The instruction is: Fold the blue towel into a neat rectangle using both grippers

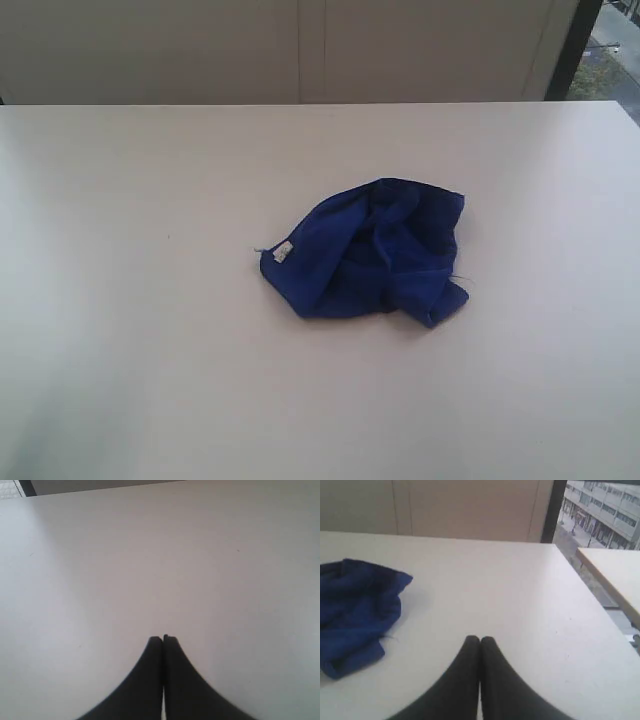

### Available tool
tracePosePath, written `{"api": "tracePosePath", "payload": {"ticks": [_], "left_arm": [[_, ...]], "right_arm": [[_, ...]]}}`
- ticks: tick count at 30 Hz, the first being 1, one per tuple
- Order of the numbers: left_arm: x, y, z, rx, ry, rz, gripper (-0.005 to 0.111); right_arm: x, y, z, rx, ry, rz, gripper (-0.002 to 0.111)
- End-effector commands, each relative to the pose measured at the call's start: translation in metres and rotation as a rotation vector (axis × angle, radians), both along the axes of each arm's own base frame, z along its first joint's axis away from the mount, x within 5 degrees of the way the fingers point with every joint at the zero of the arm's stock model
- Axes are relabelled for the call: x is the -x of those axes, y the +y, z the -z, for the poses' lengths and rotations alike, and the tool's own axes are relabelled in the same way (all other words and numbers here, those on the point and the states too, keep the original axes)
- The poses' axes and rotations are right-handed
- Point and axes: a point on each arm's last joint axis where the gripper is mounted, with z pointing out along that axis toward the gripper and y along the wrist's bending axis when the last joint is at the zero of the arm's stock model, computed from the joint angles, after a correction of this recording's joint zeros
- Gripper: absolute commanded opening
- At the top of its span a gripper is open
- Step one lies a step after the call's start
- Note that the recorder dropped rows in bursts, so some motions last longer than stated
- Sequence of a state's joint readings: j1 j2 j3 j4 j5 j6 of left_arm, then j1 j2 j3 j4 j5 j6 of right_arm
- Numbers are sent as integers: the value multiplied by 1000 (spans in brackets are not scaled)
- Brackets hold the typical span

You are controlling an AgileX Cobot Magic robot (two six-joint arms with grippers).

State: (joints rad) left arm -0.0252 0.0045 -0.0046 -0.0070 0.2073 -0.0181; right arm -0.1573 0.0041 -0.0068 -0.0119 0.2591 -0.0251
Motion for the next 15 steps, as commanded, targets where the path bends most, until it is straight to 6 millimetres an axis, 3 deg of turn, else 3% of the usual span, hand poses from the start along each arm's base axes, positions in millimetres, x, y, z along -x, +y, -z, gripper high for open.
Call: {"api": "tracePosePath", "payload": {"ticks": [1, 8, 15], "left_arm": [[0, 0, 1, 3, -4, -4, 0], [0, 0, 1, 3, -4, -4, 0], [0, 0, 1, 3, -4, -4, 0]], "right_arm": [[-1, 0, -15, 34, -179, 0, 0], [3, 1, -40, 79, -459, -4, 0], [4, 1, -43, 85, -493, -5, 0]]}}
